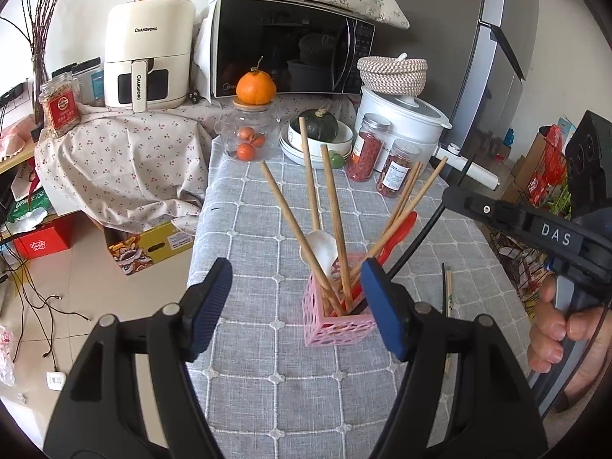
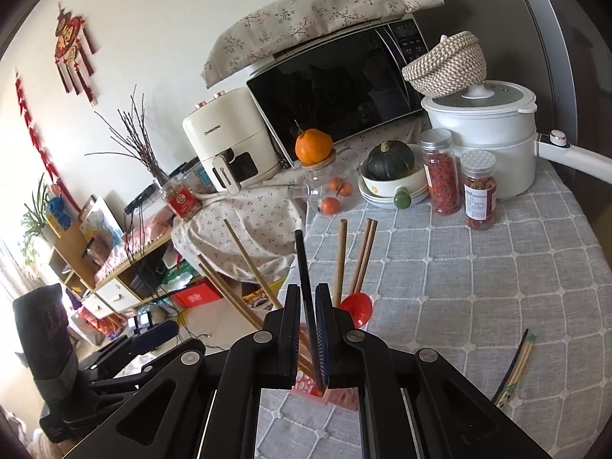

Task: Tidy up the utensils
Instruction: 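Drop the wooden chopstick into the pink holder with the left tool while the right tool drops the black one, then grasp a black chopstick with the left tool while the right tool grasps a paper-wrapped chopstick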

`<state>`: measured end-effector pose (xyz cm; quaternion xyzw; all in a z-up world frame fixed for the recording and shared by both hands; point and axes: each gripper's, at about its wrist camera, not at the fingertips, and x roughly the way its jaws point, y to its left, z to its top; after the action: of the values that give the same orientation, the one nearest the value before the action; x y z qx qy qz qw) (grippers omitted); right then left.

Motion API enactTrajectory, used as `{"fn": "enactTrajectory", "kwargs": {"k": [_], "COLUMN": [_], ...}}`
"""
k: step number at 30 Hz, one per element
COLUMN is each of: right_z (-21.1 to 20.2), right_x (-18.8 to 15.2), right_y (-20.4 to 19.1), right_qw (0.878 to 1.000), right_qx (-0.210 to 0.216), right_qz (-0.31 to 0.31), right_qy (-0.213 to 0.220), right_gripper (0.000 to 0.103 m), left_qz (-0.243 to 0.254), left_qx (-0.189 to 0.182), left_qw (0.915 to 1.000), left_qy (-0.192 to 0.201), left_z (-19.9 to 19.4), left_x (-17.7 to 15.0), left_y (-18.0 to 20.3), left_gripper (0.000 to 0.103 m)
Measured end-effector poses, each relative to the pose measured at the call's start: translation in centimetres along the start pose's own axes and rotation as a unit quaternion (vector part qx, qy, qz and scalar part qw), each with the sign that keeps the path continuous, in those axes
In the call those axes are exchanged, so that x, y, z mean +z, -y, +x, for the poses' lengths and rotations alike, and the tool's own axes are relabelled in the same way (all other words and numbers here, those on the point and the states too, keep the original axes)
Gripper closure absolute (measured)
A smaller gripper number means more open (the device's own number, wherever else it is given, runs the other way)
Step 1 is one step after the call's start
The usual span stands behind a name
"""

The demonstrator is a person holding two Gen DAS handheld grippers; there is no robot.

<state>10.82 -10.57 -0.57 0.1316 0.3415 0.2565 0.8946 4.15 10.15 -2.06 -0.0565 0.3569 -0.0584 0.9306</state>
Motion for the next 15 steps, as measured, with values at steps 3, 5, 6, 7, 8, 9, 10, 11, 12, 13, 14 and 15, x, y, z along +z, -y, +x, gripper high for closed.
{"fn": "enactTrajectory", "kwargs": {"k": [3, 5, 6, 7, 8, 9, 10, 11, 12, 13, 14, 15], "right_z": [-0.2, -1.0, -1.5, -2.0, -2.5, -3.0, -3.5, -4.1, -4.6, -5.1, -5.6, -6.0], "right_x": [-0.1, 0.1, 0.2, 0.4, 0.5, 0.6, 0.7, 0.8, 0.9, 1.0, 1.1, 1.2], "right_y": [0.3, 0.5, 0.5, 0.4, 0.4, 0.3, 0.4, 0.4, 0.6, 0.8, 1.0, 1.3], "right_qw": [1.000, 1.000, 0.999, 0.999, 0.999, 0.999, 0.998, 0.998, 0.998, 0.998, 0.997, 0.997], "right_qx": [0.004, 0.011, 0.016, 0.019, 0.020, 0.020, 0.019, 0.020, 0.019, 0.016, 0.013, 0.007], "right_qz": [-0.003, 0.003, 0.003, 0.000, -0.004, -0.008, -0.010, -0.013, -0.015, -0.016, -0.018, -0.019], "right_qy": [0.011, 0.022, 0.030, 0.037, 0.042, 0.047, 0.052, 0.058, 0.062, 0.066, 0.069, 0.071], "right_gripper": [0.078, 0.051, 0.046, 0.042, 0.039, 0.037, 0.033, 0.029, 0.027, 0.026, 0.025, 0.024], "left_qz": [0.001, 0.003, 0.005, 0.007, 0.009, 0.010, 0.011, 0.012, 0.012, 0.011, 0.010, 0.009], "left_qx": [-0.003, -0.006, -0.006, -0.008, -0.009, -0.010, -0.012, -0.014, -0.017, -0.019, -0.022, -0.026], "left_qw": [1.0000, 1.0000, 0.9999, 0.9999, 0.9999, 0.9998, 0.9998, 0.9997, 0.9996, 0.9995, 0.9994, 0.9993], "left_qy": [-0.007, -0.007, -0.008, -0.009, -0.010, -0.012, -0.014, -0.016, -0.019, -0.021, -0.024, -0.027], "left_z": [0.2, 0.2, 0.2, 0.3, 0.3, 0.4, 0.5, 0.5, 0.6, 0.6, 0.7, 0.8], "left_x": [-0.1, -0.1, -0.1, -0.2, -0.2, -0.2, -0.2, -0.3, -0.3, -0.4, -0.5, -0.5], "left_y": [0.4, 0.7, 0.8, 1.0, 1.2, 1.3, 1.5, 1.7, 1.9, 2.0, 2.2, 2.4], "left_gripper": [0.031, 0.028, 0.027, 0.026, 0.025, 0.024, 0.023, 0.023, 0.022, 0.022, 0.022, 0.021]}}
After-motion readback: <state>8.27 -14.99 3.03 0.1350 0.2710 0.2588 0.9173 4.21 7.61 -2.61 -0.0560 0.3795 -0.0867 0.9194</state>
